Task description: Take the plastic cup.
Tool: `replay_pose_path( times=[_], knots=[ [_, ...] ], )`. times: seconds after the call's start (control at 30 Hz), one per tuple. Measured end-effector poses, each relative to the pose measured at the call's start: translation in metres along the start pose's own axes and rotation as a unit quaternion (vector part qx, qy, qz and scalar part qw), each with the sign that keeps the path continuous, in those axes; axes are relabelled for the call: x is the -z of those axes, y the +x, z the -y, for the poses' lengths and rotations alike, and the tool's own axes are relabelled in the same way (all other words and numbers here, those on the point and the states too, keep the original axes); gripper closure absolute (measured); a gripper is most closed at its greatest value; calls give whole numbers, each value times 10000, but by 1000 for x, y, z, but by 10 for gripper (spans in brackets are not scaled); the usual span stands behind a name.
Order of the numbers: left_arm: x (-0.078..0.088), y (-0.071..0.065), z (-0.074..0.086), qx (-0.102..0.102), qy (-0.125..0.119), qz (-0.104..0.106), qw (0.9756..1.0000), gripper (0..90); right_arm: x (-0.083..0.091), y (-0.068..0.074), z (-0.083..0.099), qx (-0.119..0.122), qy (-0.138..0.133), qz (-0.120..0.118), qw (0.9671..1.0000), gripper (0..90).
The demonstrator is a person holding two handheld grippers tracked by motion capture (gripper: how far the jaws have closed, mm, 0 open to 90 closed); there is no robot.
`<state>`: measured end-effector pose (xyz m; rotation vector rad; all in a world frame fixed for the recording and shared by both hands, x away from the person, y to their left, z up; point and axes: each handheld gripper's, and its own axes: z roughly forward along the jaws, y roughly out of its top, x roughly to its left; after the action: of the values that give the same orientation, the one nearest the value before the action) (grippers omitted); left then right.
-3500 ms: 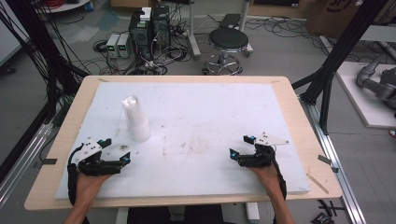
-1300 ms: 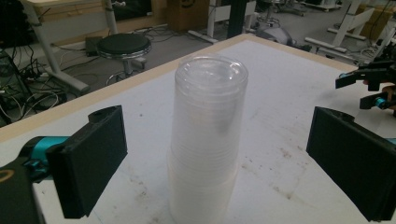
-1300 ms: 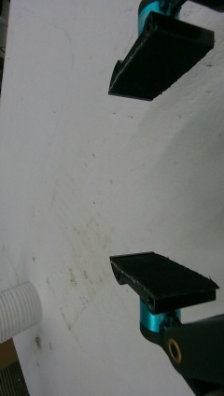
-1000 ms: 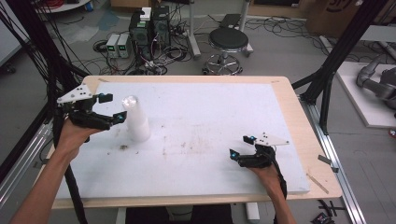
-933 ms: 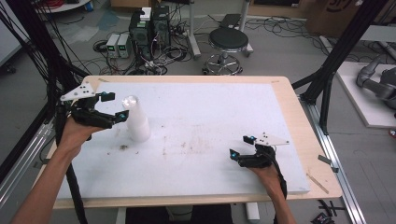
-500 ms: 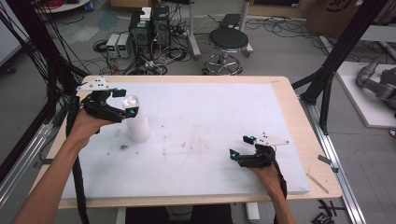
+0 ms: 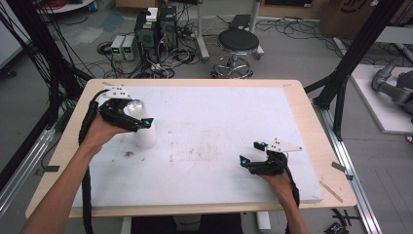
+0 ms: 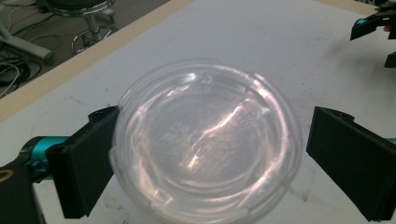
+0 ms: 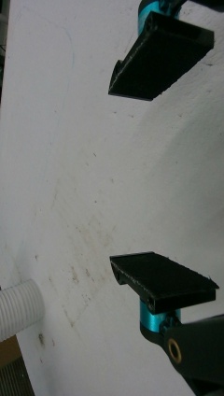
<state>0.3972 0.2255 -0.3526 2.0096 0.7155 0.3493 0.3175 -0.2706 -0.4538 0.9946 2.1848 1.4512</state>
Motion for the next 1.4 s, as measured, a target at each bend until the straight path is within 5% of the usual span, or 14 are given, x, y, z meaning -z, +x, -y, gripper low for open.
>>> replay_pose_path(
  times=[1.4],
  knots=[
    [-5,7,6,145,440,-58,9989,315,-1,-2,0,-50,13,-31,10000,152]
  ],
)
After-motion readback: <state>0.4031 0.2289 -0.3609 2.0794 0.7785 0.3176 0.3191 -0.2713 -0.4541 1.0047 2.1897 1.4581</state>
